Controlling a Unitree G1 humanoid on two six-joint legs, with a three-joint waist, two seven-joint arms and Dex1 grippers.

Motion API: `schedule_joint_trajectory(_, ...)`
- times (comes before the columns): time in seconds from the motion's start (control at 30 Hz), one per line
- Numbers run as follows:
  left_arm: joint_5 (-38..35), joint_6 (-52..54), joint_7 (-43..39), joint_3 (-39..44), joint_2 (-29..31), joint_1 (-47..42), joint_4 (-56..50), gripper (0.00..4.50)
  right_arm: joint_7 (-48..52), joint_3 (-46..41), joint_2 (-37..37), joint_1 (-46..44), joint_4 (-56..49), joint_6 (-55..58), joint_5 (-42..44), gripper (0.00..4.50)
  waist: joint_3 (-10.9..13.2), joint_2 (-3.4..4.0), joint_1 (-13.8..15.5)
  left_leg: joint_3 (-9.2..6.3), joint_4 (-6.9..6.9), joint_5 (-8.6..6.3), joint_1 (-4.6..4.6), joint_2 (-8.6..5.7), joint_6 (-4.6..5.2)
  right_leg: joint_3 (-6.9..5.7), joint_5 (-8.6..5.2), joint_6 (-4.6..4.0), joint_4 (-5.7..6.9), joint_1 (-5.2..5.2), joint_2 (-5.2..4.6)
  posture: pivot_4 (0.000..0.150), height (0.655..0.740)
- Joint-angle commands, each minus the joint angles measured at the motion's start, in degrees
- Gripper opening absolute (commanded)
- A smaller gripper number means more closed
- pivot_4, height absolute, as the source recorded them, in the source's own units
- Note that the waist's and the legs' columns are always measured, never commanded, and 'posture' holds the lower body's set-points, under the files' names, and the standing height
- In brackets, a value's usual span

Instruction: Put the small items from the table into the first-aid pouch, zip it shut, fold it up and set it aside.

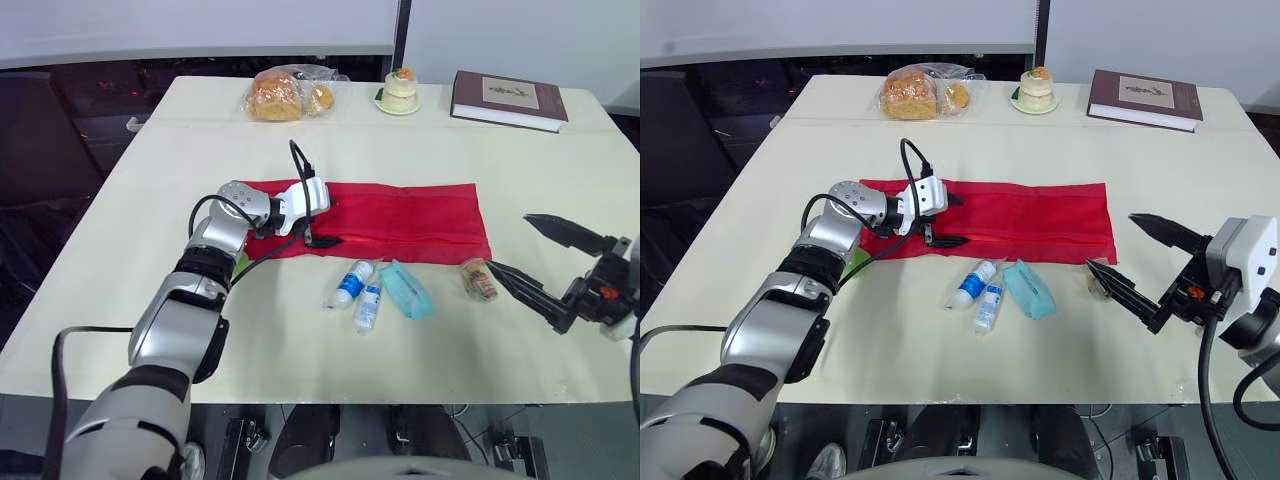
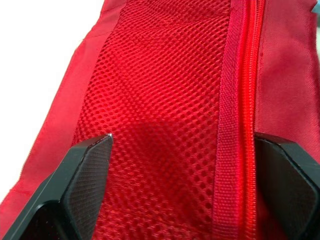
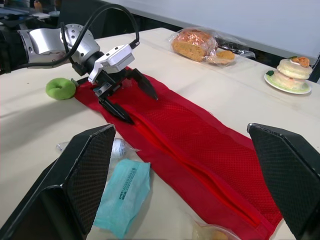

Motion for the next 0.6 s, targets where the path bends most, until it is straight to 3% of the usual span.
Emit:
schedule_joint_trajectory(0.03,-0.61,-1.86,0.43,1.19,-1.13,-2.08,1.51,3.65,-0.75,-1.22,0.33,0.25,-2.59,-1.18,1.34,4.50,0.00,0.00,0.01,0.00,0.00,0.00,0.00,0.00,0.00,0.00,0.00,0.00,0.00,0.00,0.00,0.150,0.7289)
schedule_joint_trajectory(0.3,-1.86,-2.27,-2.85,1.75,-3.21,-1.47,1.14,0.46,0.84,0.58,-0.14,-0.04,-2.81,-2.38,-0.03,4.50,0.00,0.00,-0.01,0.00,0.00,0.00,0.00,0.00,0.00,0.00,0.00,0.00,0.01,0.00,0.01,0.150,0.7289)
schedule_joint_trajectory(0.33,-1.80,-2.24,-2.87,1.85,-3.34,-1.46,1.14,0.21,0.84,1.10,-0.32,-0.01,-2.93,-2.26,-0.22,4.50,0.00,0.00,0.00,0.00,0.00,0.00,0.00,0.00,0.00,0.00,0.00,0.00,0.01,0.00,0.01,0.150,0.7289)
schedule_joint_trajectory(0.6,-0.92,-3.13,-1.86,2.00,-3.53,-1.69,3.26,0.21,7.11,7.20,-4.29,-2.10,-0.93,-3.37,-5.04,4.50,-0.01,-0.02,-0.04,0.00,0.01,0.00,0.00,0.00,0.00,0.00,0.00,0.00,0.01,0.00,0.02,0.150,0.7289)
